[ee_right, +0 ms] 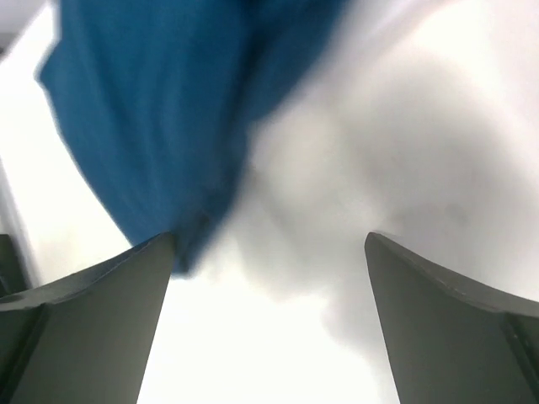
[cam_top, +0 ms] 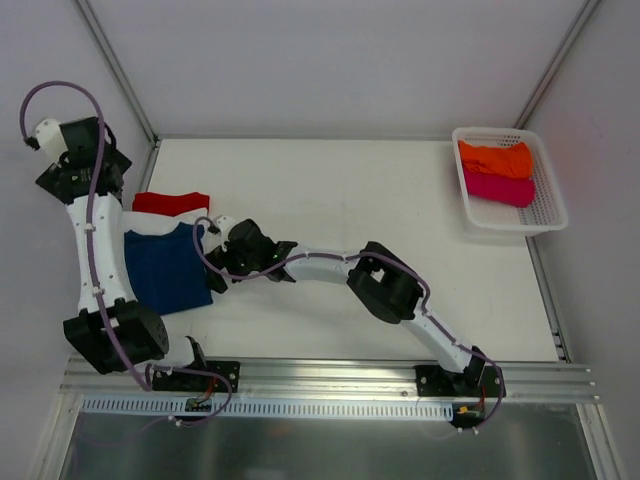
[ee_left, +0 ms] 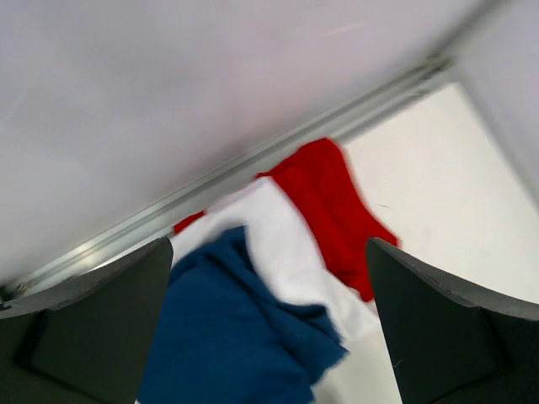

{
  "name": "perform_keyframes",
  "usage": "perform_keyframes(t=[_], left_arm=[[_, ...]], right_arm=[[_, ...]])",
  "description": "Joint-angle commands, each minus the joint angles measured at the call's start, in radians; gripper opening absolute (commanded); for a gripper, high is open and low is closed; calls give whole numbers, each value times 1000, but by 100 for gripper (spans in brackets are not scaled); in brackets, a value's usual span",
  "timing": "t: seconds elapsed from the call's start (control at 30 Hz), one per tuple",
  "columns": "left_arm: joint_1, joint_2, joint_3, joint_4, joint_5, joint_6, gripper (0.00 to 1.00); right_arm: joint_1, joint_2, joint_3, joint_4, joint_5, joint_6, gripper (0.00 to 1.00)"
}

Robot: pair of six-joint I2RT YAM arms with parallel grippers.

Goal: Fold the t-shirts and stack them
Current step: Neatly place the folded tshirt to the corner

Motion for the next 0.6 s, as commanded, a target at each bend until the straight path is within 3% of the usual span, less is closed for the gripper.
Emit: perform_keyframes(t=[0.0, 0.03, 0.17, 0.37, 0.57], left_arm=[[-177, -125, 85, 55, -120, 97, 99], [-277, -176, 89, 60, -126, 111, 99], [-412, -321, 62, 59, 48, 77, 99], [-630, -555, -140, 59, 185, 22, 99], [-748, -758, -440, 106, 348, 29, 99]], right_arm=[[-28, -194, -111, 16, 181, -62, 99], [-33, -276, -133, 3, 203, -68, 99], [-31, -476, -173, -254, 402, -154, 100], [98, -795, -408, -427, 1025, -244, 99], [244, -1072, -642, -621, 1420, -64, 100]])
